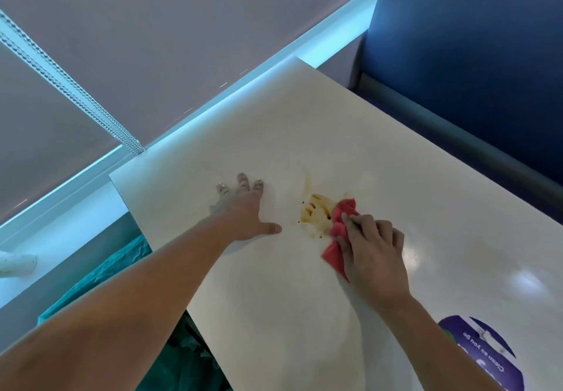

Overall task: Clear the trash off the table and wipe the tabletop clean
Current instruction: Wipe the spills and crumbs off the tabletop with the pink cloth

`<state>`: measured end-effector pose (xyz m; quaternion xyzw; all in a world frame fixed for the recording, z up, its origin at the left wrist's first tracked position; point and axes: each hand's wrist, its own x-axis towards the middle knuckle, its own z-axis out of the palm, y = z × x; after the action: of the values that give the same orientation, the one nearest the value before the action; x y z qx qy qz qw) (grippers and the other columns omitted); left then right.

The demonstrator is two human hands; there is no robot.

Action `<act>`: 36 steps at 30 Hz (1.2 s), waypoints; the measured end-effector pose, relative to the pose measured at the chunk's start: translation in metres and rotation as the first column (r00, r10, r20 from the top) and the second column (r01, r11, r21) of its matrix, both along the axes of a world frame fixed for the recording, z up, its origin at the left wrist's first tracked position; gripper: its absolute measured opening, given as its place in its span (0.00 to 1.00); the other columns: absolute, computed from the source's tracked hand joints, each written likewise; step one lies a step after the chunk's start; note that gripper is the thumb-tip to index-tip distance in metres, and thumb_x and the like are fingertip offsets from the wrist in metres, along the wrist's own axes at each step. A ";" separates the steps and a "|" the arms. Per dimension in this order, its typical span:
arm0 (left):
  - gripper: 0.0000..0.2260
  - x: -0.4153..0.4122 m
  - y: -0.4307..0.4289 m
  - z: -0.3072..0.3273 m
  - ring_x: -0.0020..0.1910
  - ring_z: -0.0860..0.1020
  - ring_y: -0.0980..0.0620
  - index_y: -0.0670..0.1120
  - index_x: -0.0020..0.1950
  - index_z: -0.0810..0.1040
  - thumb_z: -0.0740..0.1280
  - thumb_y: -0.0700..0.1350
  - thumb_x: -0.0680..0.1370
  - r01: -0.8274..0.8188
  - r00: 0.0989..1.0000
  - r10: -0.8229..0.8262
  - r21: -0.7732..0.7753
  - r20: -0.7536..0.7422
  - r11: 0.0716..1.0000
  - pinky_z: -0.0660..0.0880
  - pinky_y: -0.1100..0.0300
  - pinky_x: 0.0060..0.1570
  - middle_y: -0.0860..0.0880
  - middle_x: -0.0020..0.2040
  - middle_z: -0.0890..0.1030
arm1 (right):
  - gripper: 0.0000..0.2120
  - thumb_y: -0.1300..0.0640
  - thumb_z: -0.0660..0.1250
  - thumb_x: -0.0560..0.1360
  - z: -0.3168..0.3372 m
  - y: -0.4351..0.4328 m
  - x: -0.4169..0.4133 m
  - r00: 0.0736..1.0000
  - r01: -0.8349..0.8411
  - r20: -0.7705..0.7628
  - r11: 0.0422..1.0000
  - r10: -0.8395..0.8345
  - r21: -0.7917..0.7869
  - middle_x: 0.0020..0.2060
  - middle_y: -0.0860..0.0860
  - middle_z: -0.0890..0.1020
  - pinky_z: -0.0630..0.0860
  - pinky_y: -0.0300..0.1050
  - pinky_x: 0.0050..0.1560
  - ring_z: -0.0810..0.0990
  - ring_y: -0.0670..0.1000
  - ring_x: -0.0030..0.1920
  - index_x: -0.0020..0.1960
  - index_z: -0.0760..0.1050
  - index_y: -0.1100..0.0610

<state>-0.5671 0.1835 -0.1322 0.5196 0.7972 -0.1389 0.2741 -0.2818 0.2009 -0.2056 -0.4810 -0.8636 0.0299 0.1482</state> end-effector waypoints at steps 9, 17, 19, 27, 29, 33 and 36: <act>0.59 -0.004 0.009 -0.002 0.78 0.49 0.24 0.50 0.84 0.44 0.72 0.74 0.66 0.014 1.000 -0.014 -0.014 -0.009 1.000 0.58 0.31 0.75 0.39 0.83 0.42 | 0.18 0.49 0.56 0.84 0.009 0.064 -0.034 0.978 0.207 0.026 0.978 -0.206 -0.028 0.57 0.51 0.71 0.69 0.54 0.52 0.67 0.56 0.52 0.69 0.72 0.57; 0.61 -0.001 0.016 0.002 0.79 0.58 0.32 0.44 0.83 0.46 0.72 0.74 0.65 0.090 0.993 -0.090 -0.007 -0.071 0.996 0.53 0.35 0.77 0.33 0.81 0.47 | 0.24 0.45 0.52 0.84 0.001 0.015 -0.004 0.998 0.064 0.014 0.998 -0.064 -0.030 0.59 0.47 0.72 0.69 0.51 0.51 0.69 0.55 0.53 0.73 0.72 0.55; 0.61 -0.001 0.018 0.003 0.79 0.58 0.32 0.44 0.83 0.46 0.72 0.74 0.65 0.093 0.993 -0.094 -0.016 -0.070 0.996 0.53 0.34 0.77 0.32 0.81 0.46 | 0.22 0.46 0.53 0.84 0.003 0.034 -0.010 0.990 0.143 0.009 0.989 -0.143 -0.034 0.58 0.47 0.72 0.68 0.52 0.52 0.68 0.55 0.53 0.72 0.73 0.54; 0.63 -0.001 0.021 0.006 0.78 0.59 0.32 0.43 0.83 0.46 0.74 0.74 0.63 0.092 0.993 -0.093 -0.025 -0.070 0.995 0.55 0.33 0.75 0.32 0.81 0.47 | 0.16 0.50 0.58 0.84 0.010 0.075 -0.028 0.970 0.230 -0.064 0.971 -0.234 -0.066 0.56 0.47 0.73 0.68 0.54 0.52 0.67 0.56 0.53 0.69 0.74 0.50; 0.63 0.000 0.021 0.007 0.78 0.60 0.32 0.43 0.83 0.46 0.74 0.73 0.63 0.084 0.994 -0.086 -0.028 -0.065 0.996 0.55 0.32 0.75 0.32 0.81 0.47 | 0.13 0.51 0.59 0.84 0.010 0.072 -0.025 0.971 0.222 -0.082 0.973 -0.226 -0.064 0.55 0.46 0.73 0.67 0.52 0.52 0.67 0.55 0.53 0.66 0.75 0.51; 0.64 0.002 0.022 0.009 0.78 0.60 0.33 0.44 0.83 0.46 0.75 0.73 0.62 0.076 0.995 -0.078 -0.027 -0.065 0.997 0.56 0.33 0.75 0.33 0.82 0.47 | 0.12 0.52 0.59 0.84 0.006 0.067 -0.016 0.979 0.173 -0.100 0.983 -0.178 -0.057 0.55 0.45 0.74 0.67 0.51 0.52 0.67 0.55 0.52 0.63 0.77 0.52; 0.64 0.002 0.023 0.011 0.79 0.60 0.35 0.44 0.83 0.47 0.76 0.73 0.61 0.072 0.995 -0.073 -0.022 -0.065 0.997 0.56 0.33 0.76 0.33 0.82 0.47 | 0.14 0.52 0.58 0.84 0.008 0.078 -0.023 0.978 0.170 -0.106 0.982 -0.178 -0.077 0.56 0.44 0.74 0.67 0.51 0.52 0.66 0.54 0.52 0.64 0.78 0.51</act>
<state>-0.5647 0.2060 -0.1214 0.5407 0.7851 -0.1734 0.2473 -0.3047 0.2786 -0.1974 -0.5569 -0.8070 0.0733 0.1822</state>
